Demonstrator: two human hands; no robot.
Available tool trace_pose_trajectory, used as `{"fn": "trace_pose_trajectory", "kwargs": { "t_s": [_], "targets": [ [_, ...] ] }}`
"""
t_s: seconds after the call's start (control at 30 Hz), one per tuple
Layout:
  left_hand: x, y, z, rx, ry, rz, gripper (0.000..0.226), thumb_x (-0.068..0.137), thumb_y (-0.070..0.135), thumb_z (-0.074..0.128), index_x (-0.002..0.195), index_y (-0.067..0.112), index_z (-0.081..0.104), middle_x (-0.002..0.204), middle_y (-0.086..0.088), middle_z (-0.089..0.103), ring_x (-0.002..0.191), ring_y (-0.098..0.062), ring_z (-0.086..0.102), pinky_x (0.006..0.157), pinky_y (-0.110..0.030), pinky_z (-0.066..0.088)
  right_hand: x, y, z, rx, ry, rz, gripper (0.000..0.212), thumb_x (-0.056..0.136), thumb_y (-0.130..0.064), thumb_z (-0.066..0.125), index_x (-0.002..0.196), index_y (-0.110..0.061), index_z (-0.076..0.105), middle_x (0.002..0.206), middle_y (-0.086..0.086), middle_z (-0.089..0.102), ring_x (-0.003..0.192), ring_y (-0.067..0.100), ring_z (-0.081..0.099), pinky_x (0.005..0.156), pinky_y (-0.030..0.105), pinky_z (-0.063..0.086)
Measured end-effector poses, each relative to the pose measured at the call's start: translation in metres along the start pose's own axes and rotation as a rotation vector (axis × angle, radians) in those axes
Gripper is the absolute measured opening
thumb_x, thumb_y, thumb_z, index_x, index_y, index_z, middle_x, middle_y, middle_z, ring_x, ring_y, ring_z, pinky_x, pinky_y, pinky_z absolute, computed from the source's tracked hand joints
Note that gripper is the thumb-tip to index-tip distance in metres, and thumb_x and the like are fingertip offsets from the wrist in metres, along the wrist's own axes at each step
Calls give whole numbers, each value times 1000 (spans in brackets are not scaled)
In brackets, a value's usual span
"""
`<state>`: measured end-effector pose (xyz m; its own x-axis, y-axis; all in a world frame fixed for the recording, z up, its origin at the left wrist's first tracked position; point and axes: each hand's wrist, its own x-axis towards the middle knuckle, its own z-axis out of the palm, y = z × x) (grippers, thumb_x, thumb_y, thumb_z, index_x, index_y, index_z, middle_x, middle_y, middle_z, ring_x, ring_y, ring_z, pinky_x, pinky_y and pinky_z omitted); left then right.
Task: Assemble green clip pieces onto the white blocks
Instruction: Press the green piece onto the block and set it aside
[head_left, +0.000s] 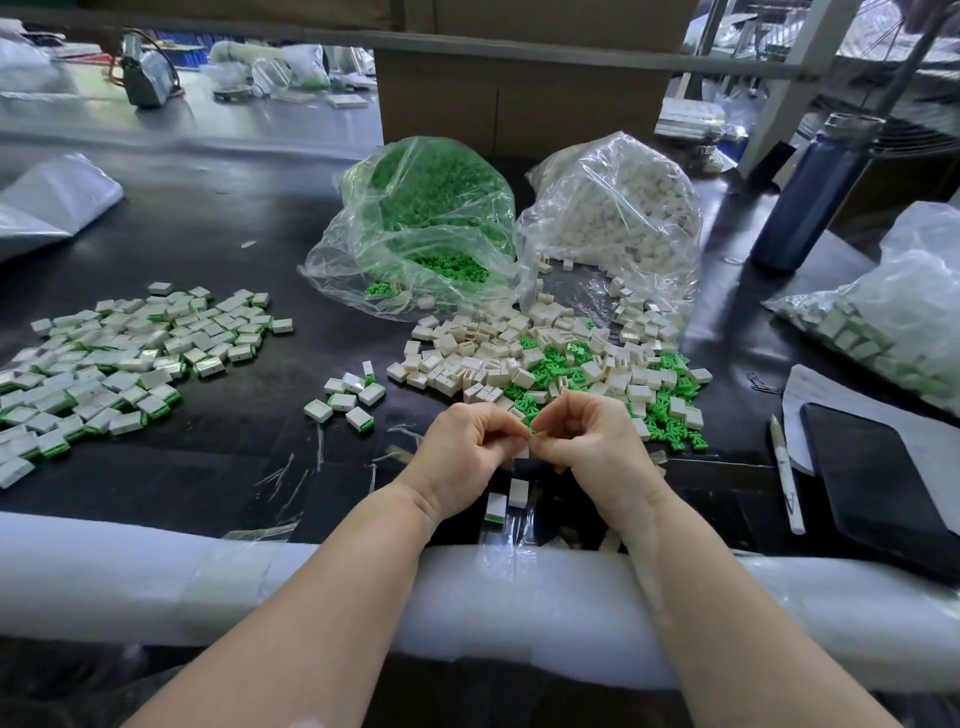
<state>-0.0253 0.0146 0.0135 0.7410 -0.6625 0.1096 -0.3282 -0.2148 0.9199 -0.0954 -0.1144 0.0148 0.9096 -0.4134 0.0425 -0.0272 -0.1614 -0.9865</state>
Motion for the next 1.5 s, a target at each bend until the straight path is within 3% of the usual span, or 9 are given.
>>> {"fn": "trace_pose_trajectory", "kwargs": {
  "t_s": [0.1,0.3,0.4,0.5,0.6,0.8,1.03,1.33,1.5],
  "targets": [
    [0,0,1,-21,19,-1,17,85,0,61,83,16,67,72,9,62,64,-2,57,72,-14,49,1,0,1,12,25,-9,23,73,9,69,69,-12,62,65,4,62,58,8,55,52,16,45],
    [0,-2,2,-78,64,27,20,82,4,67,94,20,63,87,-8,65,78,-13,60,81,-24,52,3,1,3,64,86,2,14,78,2,68,75,-11,65,66,1,64,59,5,59,53,16,47],
    [1,-4,1,-49,82,31,26,80,0,68,88,23,58,89,-17,66,78,-19,62,80,-26,53,4,1,2,75,94,18,12,79,0,68,75,-11,65,66,1,64,58,6,59,54,17,48],
    [2,-6,2,-67,99,9,6,86,10,63,91,14,62,85,-10,67,80,-19,64,82,-26,53,3,1,0,132,73,19,6,83,-5,67,79,-9,67,69,3,68,60,8,61,56,18,50],
    [4,-7,1,-91,86,-18,14,92,14,55,96,3,64,79,-5,65,75,-15,62,80,-26,52,2,-1,0,157,43,14,5,84,-5,65,80,-7,68,69,6,69,60,10,62,56,19,51],
    [2,-3,-1,-88,56,-50,14,93,12,54,82,11,62,66,-1,59,60,-8,52,64,-16,46,2,-1,5,58,40,21,10,88,-3,60,79,-3,64,61,3,64,52,3,59,50,14,48],
    [1,-2,0,-30,25,-79,12,91,15,58,87,6,65,66,1,58,63,-12,50,68,-29,46,1,-1,4,-56,31,46,12,88,-7,61,76,-7,63,62,4,61,52,8,54,51,18,47],
    [1,-5,0,122,3,-29,16,91,20,58,84,8,66,80,-19,64,69,-19,50,74,-43,47,0,-3,4,-125,3,41,17,87,-6,62,71,-12,62,57,0,62,46,-1,53,48,15,46],
    [2,-6,3,-8,54,-18,12,91,18,57,84,17,67,70,0,63,66,-12,55,75,-35,51,2,-1,5,108,83,28,11,84,-3,65,73,-6,65,54,-2,64,51,5,59,49,16,47]
  ]
}}
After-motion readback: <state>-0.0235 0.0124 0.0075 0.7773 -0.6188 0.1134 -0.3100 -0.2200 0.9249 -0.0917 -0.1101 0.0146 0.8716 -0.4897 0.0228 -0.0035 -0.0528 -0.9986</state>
